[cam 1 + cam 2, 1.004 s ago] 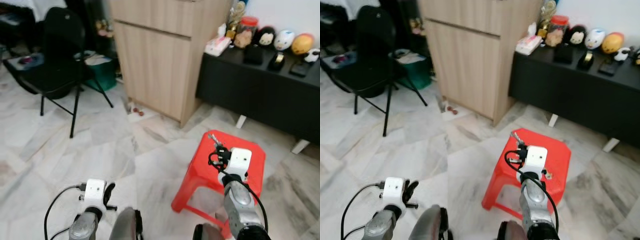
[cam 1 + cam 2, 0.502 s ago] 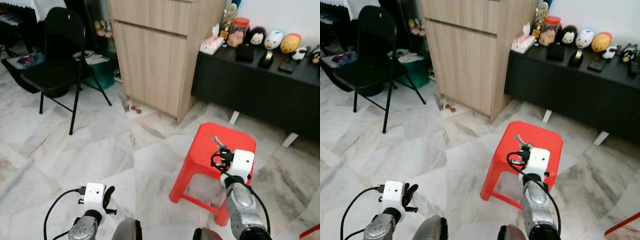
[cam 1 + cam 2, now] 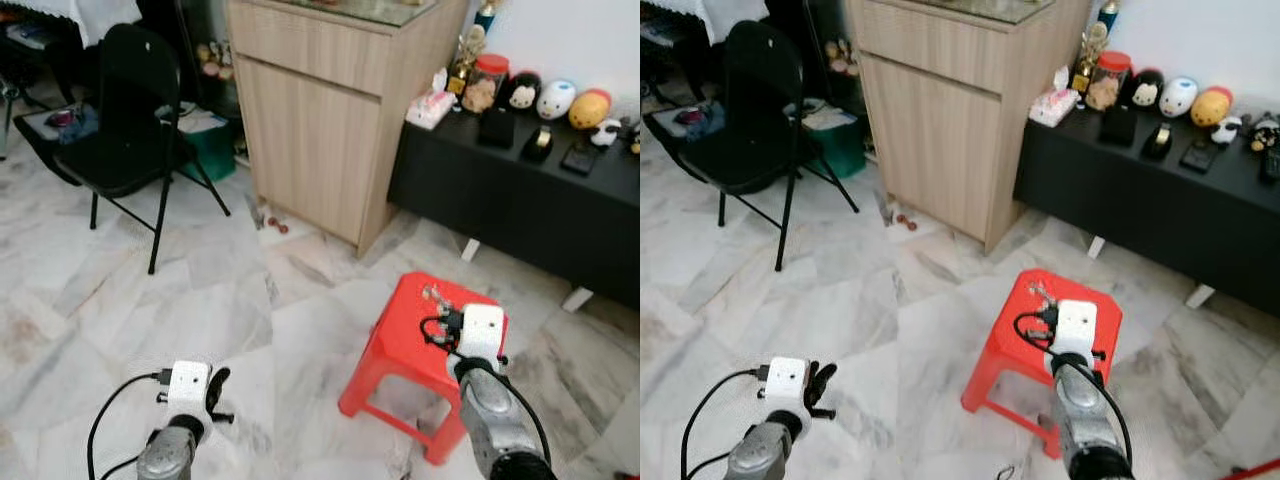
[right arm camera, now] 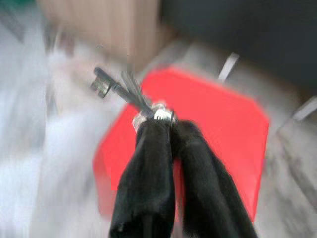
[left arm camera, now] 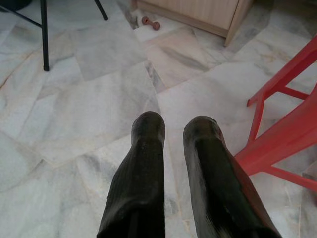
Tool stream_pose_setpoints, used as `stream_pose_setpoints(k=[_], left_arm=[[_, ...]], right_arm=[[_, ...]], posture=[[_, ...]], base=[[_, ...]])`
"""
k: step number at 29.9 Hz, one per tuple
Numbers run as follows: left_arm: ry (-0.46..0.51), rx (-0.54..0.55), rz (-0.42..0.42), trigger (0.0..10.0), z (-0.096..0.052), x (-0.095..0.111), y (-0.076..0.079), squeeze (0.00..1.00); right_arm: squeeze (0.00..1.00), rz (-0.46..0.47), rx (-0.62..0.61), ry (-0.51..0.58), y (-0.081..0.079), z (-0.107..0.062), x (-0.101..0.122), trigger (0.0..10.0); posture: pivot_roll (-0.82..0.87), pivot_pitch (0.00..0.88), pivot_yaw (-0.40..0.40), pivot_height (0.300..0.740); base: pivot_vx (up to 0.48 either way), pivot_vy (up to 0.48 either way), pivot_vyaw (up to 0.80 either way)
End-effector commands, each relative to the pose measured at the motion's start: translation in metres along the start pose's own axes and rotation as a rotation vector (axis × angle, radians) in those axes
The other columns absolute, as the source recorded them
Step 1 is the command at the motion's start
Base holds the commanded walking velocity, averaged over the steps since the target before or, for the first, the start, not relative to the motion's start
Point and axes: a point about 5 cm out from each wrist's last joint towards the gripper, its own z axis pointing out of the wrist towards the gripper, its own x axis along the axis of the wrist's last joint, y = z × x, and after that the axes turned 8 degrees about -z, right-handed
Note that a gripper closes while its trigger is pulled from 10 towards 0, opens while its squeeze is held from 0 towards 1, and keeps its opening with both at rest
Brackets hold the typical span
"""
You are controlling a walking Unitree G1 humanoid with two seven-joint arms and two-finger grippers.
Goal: Hang keys on a hook
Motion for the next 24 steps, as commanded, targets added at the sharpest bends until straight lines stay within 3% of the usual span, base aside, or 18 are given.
stream_pose_setpoints(k=[1, 2, 3, 4, 7, 8, 12, 16, 17, 18, 20, 21, 23, 24], left_arm=[[-0.021, 0.0, -0.004, 10.0, -0.002, -0.005, 0.001, 0.0], [-0.021, 0.0, -0.004, 10.0, -0.002, -0.005, 0.001, 0.0], [-0.022, 0.0, -0.004, 10.0, -0.002, -0.005, 0.001, 0.0], [-0.023, 0.0, -0.005, 10.0, -0.002, -0.005, 0.001, 0.0], [-0.026, 0.0, -0.007, 10.0, -0.001, -0.006, 0.002, 0.0], [-0.029, -0.001, -0.008, 10.0, -0.001, -0.006, 0.003, 0.0], [-0.034, -0.004, -0.009, 10.0, -0.001, -0.006, 0.004, 0.0], [-0.039, 0.002, -0.01, 10.0, -0.001, -0.007, 0.003, 0.0], [-0.042, 0.006, -0.01, 10.0, -0.001, -0.008, 0.001, 0.0], [-0.048, 0.011, -0.01, 10.0, -0.002, -0.009, 0.0, 0.0], [-0.083, 0.028, -0.016, 10.0, -0.005, -0.015, -0.002, 0.0], [-0.083, 0.028, -0.016, 10.0, -0.005, -0.015, -0.002, 0.0], [-0.113, 0.044, -0.016, 10.0, -0.01, -0.023, -0.004, 0.0], [-0.113, 0.044, -0.016, 10.0, -0.01, -0.023, -0.004, 0.0]], right_arm=[[0.0, -0.216, 0.215, -0.171, -0.014, -0.009, -0.034, 10.0], [0.0, -0.216, 0.215, -0.171, -0.014, -0.009, -0.034, 10.0], [0.0, -0.347, 0.278, -0.228, -0.014, -0.014, -0.047, 10.0], [0.0, -0.383, 0.286, -0.255, -0.012, -0.016, -0.053, 10.0], [0.0, -0.344, 0.309, -0.385, -0.009, -0.026, -0.076, 10.0], [0.0, -0.368, 0.348, -0.428, -0.013, -0.032, -0.087, 10.0], [0.0, -0.378, 0.357, -0.5, -0.017, -0.043, -0.104, 10.0], [0.0, -0.535, 0.362, -0.552, -0.014, -0.052, -0.118, 10.0], [0.0, -0.515, 0.341, -0.556, -0.014, -0.053, -0.12, 10.0], [0.0, -0.434, 0.319, -0.557, -0.016, -0.053, -0.12, 10.0], [0.0, -0.176, 0.262, -0.575, -0.023, -0.057, -0.125, 10.0], [0.0, -0.176, 0.262, -0.575, -0.023, -0.057, -0.125, 10.0], [0.0, -0.063, 0.185, -0.628, -0.022, -0.066, -0.137, 10.0], [0.0, -0.063, 0.185, -0.628, -0.022, -0.066, -0.137, 10.0]], posture=[[0.17, 0.06, -0.056, 0.74], [0.17, 0.06, -0.056, 0.74], [0.16, 0.06, -0.057, 0.74], [0.16, 0.06, -0.057, 0.74], [0.16, 0.059, -0.057, 0.74], [0.15, 0.058, -0.056, 0.74], [0.16, 0.055, -0.055, 0.74], [0.16, 0.051, -0.054, 0.74], [0.16, 0.05, -0.053, 0.74], [0.15, 0.046, -0.051, 0.74], [0.15, 0.038, -0.05, 0.74], [0.15, 0.038, -0.05, 0.74], [0.15, 0.03, -0.049, 0.74], [0.15, 0.03, -0.049, 0.74]], base=[[0.0, 0.0, 0.0], [0.0, 0.0, 0.0], [0.0, 0.0, 0.0], [0.0, 0.0, 0.0], [0.0, 0.0, 0.0], [0.0, 0.0, 0.0], [0.0, 0.0, 0.0], [0.0, 0.0, 0.0], [0.0, 0.0, 0.0], [0.0, 0.0, 0.0], [0.0, 0.0, 0.0], [0.0, 0.0, 0.0], [0.0, 0.0, 0.0], [0.0, 0.0, 0.0]])
